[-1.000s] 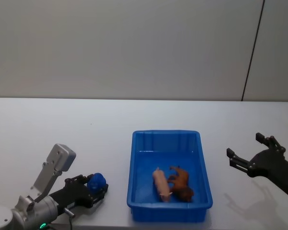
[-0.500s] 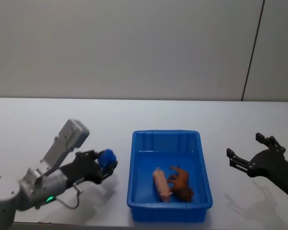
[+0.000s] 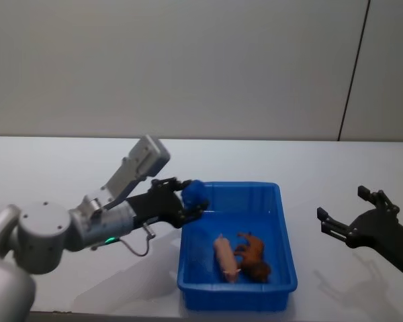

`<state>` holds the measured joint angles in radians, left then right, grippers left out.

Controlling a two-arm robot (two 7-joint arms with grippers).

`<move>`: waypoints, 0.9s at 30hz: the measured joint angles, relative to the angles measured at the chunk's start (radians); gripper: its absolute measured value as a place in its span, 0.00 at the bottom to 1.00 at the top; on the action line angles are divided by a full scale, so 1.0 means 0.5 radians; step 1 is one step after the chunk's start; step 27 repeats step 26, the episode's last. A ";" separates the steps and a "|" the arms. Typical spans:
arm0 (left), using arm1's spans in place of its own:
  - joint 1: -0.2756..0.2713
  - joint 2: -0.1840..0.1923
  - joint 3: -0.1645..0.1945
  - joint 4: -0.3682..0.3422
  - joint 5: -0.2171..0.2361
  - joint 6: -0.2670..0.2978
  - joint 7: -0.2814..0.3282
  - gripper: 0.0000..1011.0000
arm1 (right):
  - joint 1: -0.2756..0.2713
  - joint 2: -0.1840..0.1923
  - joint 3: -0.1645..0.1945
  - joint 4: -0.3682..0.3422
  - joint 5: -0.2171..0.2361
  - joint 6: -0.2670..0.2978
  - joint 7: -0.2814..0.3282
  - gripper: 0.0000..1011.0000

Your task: Pick up the two dolls from the table and place them into the box.

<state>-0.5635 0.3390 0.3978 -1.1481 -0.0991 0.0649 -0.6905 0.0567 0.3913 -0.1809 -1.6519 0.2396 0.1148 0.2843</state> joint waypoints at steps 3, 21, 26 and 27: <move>-0.087 -0.064 0.027 0.125 0.015 -0.059 -0.055 0.63 | 0.000 0.000 0.000 0.000 0.000 0.000 0.000 0.99; -0.285 -0.225 0.103 0.445 0.007 -0.274 -0.134 0.99 | 0.000 0.000 0.000 0.000 0.000 0.000 0.000 0.99; -0.259 -0.215 0.108 0.400 -0.014 -0.306 -0.097 0.99 | 0.000 0.000 0.000 0.000 0.000 0.000 0.000 0.99; -0.259 -0.215 0.108 0.400 -0.014 -0.306 -0.097 0.99 | 0.000 0.000 0.000 0.000 0.000 0.000 0.000 0.99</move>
